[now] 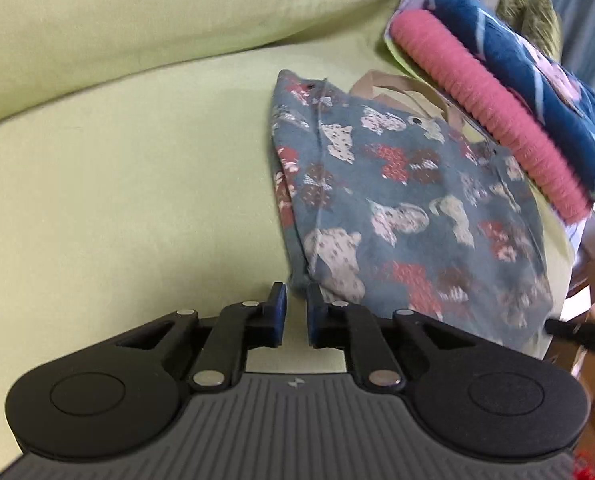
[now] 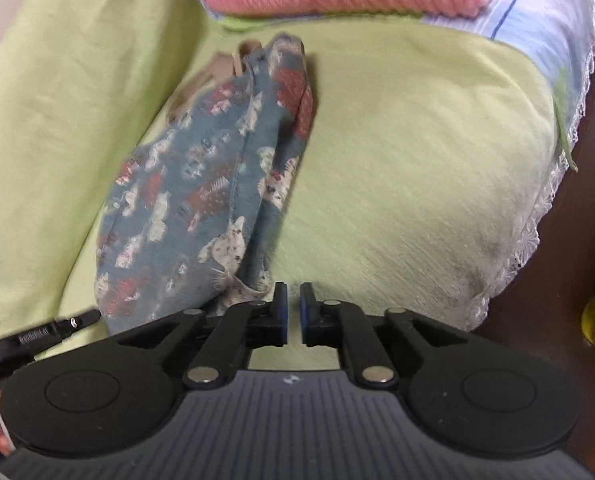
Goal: Fold shopping bag
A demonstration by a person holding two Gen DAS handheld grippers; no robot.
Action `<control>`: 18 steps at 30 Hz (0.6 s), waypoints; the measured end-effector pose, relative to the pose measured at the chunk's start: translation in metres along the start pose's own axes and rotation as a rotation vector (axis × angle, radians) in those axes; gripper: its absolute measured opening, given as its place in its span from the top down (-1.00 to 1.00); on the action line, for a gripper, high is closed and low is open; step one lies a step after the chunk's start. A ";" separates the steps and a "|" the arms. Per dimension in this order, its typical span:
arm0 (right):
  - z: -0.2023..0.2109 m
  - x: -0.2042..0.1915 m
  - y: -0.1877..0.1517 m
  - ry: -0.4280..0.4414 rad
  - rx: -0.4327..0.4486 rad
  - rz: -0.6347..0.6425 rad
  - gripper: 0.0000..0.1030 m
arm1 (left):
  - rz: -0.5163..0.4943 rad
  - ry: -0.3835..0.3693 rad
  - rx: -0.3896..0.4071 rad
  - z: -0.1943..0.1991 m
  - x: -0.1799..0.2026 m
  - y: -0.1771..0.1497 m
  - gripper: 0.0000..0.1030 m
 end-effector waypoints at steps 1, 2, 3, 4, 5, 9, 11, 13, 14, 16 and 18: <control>0.004 -0.004 0.001 0.020 0.013 -0.005 0.69 | -0.028 -0.015 0.010 0.005 0.011 -0.004 0.78; 0.008 -0.008 0.002 0.038 0.023 -0.011 0.47 | -0.057 -0.043 0.020 0.010 0.025 -0.009 0.74; 0.009 -0.011 0.004 0.051 0.030 -0.014 0.34 | -0.079 -0.069 0.028 0.013 0.038 -0.013 0.62; 0.009 -0.015 0.007 0.061 0.035 -0.017 0.16 | -0.087 -0.087 0.037 0.015 0.049 -0.015 0.54; 0.007 -0.019 0.009 0.063 0.042 -0.020 0.16 | -0.081 -0.099 0.050 0.014 0.058 -0.016 0.46; -0.014 -0.031 0.013 -0.004 0.037 0.006 0.37 | -0.040 -0.118 0.056 -0.005 0.069 -0.016 0.46; -0.024 -0.030 0.008 -0.045 0.010 0.061 0.52 | -0.025 -0.047 -0.030 -0.026 0.060 -0.031 0.44; -0.022 -0.028 0.002 -0.054 0.019 0.112 0.53 | -0.039 -0.014 -0.044 -0.031 0.057 -0.040 0.46; -0.020 -0.025 0.002 -0.055 0.017 0.132 0.51 | -0.047 -0.019 -0.037 -0.028 0.059 -0.039 0.46; -0.012 -0.018 0.006 -0.063 0.025 0.173 0.48 | -0.055 -0.025 -0.047 -0.021 0.065 -0.035 0.46; -0.003 -0.008 0.019 -0.086 0.060 0.222 0.45 | -0.096 -0.040 -0.023 -0.013 0.075 -0.024 0.46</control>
Point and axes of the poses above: each gripper's, at about its wrist camera, not at the fingertips, and z roughly against the way its jaws point, x to its right, y to its top, the point moved 9 cm from there along -z, roughly the way its jaws point, and after that the axes turned 14 degrees about -y, right-handed, at the moved point
